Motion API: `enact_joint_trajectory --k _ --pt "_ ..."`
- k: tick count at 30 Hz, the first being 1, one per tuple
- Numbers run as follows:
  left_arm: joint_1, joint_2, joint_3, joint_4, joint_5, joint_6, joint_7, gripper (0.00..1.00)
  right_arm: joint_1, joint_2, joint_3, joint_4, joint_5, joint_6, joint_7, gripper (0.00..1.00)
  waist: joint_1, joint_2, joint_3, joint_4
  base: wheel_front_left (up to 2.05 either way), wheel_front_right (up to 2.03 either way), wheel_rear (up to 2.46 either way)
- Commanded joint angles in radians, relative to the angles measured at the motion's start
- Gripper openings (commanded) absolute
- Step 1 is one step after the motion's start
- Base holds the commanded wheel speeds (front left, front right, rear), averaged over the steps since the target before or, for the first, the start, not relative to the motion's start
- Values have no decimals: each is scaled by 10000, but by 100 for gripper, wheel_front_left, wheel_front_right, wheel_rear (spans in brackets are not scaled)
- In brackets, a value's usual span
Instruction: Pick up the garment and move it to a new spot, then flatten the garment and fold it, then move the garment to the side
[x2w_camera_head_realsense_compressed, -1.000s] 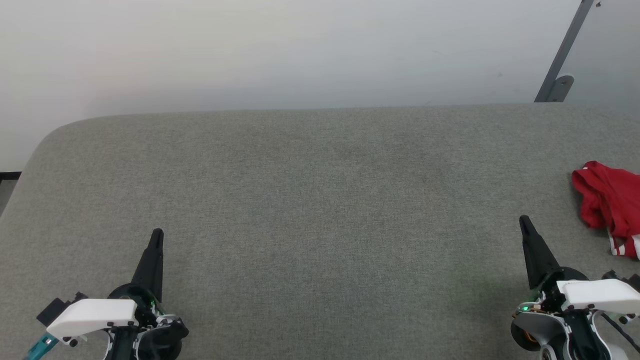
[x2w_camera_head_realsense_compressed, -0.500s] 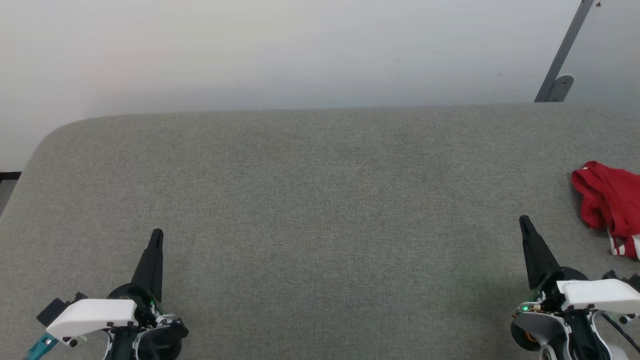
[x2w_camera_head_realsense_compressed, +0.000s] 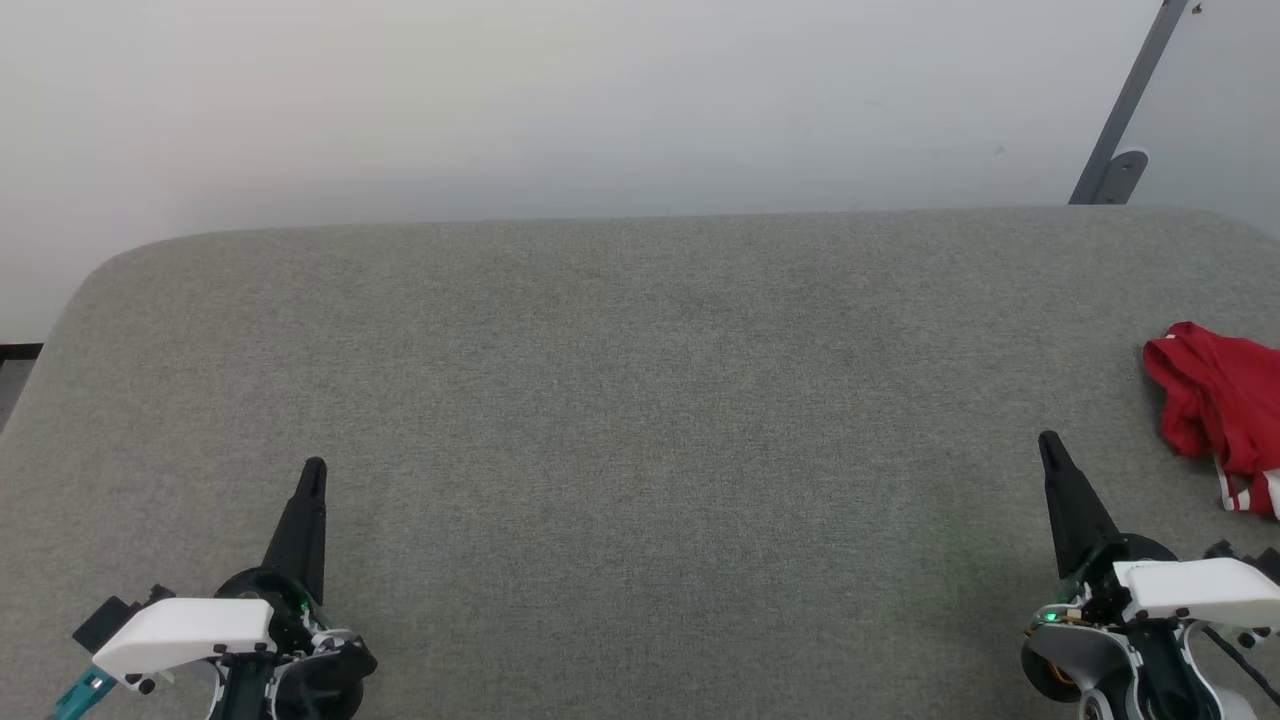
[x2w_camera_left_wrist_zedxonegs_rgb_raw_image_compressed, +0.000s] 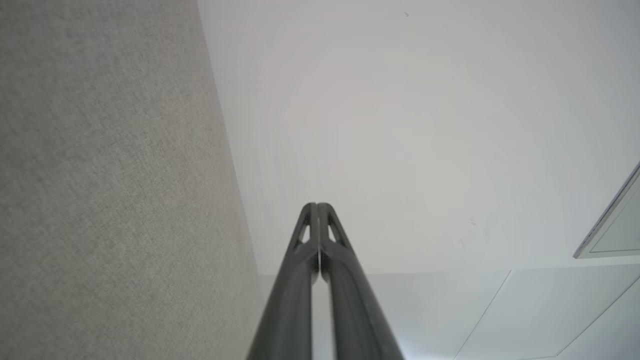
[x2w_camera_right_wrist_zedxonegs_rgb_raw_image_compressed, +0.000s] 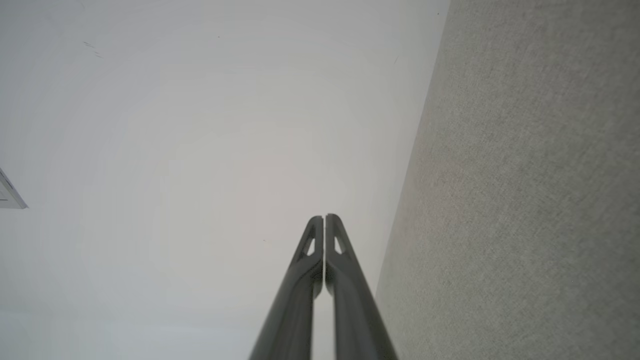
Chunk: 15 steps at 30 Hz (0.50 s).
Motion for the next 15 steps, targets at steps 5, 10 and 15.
enact_joint_trajectory --k 5,10,15 --pt "-150 -23 43 -4 41 22 48 0 -38 17 -9 16 36 4 20 0 0 -1 0 0 0 0 0" --pt "-151 -32 55 -3 56 22 58 0 -38 17 -9 16 37 4 20 0 0 -1 0 0 0 0 0" --pt "-152 -38 62 -3 69 22 67 0 -38 17 -8 15 37 4 19 0 0 -1 0 0 0 0 0"
